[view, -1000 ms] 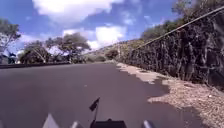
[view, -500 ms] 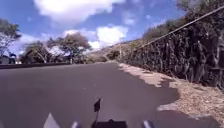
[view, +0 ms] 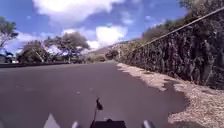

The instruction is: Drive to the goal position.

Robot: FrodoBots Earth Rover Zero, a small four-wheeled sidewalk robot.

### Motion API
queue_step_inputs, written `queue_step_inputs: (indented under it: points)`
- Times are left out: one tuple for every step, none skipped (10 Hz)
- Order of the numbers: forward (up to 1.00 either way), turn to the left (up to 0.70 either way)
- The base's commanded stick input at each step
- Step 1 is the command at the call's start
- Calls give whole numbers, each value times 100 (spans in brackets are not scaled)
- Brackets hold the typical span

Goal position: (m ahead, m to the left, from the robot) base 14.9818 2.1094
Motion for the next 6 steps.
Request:
queue_step_inputs:
  points:
    - [63, 0]
    - [63, 0]
    - [63, 0]
    - [63, 0]
    - [63, 0]
    - [63, 0]
